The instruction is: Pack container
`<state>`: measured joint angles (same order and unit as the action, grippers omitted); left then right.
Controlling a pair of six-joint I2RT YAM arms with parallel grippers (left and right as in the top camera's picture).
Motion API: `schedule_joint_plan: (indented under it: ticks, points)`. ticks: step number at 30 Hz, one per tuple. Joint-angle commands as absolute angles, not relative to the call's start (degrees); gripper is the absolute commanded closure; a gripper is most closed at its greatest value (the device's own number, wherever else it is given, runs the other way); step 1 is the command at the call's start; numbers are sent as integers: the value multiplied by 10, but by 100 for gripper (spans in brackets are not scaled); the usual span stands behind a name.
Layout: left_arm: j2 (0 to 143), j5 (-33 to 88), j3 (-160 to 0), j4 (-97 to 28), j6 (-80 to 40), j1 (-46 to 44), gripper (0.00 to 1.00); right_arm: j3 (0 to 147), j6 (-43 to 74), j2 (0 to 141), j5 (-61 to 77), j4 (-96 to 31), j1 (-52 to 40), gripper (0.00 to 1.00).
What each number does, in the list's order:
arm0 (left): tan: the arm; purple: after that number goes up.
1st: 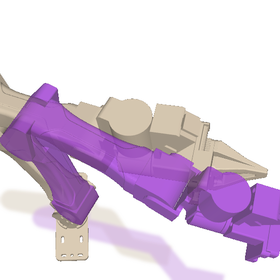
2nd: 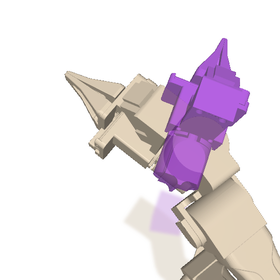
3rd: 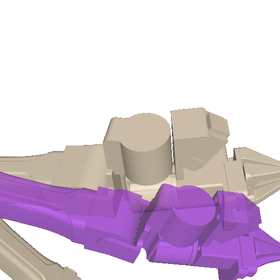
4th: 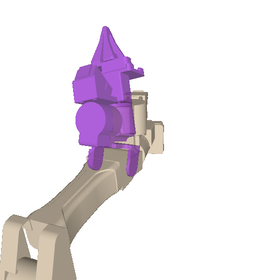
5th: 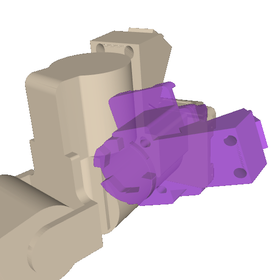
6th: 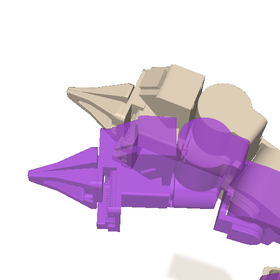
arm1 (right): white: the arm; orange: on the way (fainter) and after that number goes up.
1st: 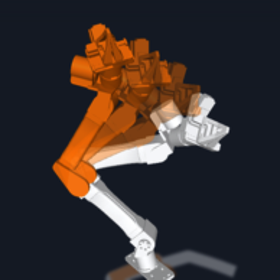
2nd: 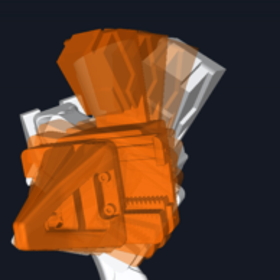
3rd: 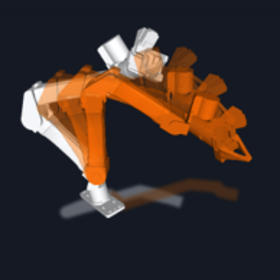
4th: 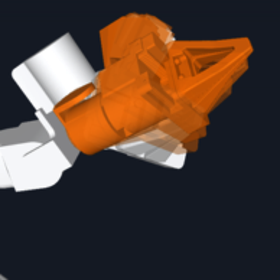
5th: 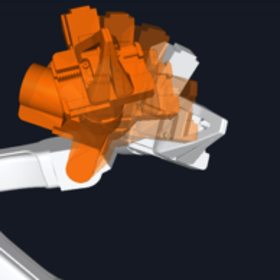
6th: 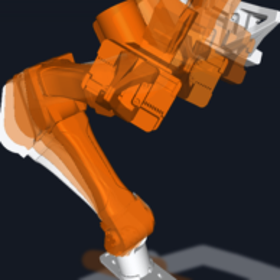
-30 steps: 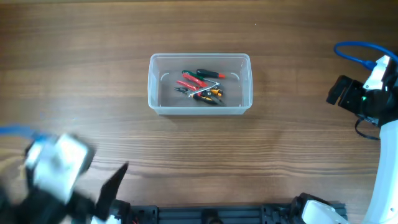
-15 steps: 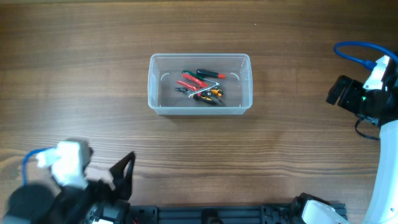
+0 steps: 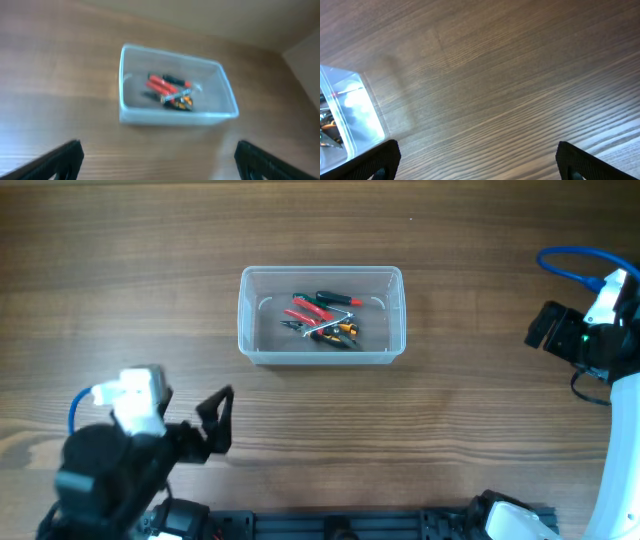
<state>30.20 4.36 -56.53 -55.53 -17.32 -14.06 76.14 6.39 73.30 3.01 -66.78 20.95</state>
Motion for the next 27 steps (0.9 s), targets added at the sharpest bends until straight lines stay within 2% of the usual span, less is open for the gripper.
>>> schedule_joint_plan:
  ticks: [1,6,10,19,27]
  points:
    - [301,32,-462,-456,-135,-136,0,760,62,737,37,-666,211,0]
    - [280,8,-345,-303,-136,-126,0,760,62,737,37,-666,211,0]
    - [184,-10,-256,-212,-136,-82,0,760,62,737,37,-666,211,0]
    - [10,-12,-107,-100,-119,-53,0,760,62,737,37,-666,211,0]
    - [2,-27,-45,-60,-120,-53,0,760,62,737,37,-666,211,0]
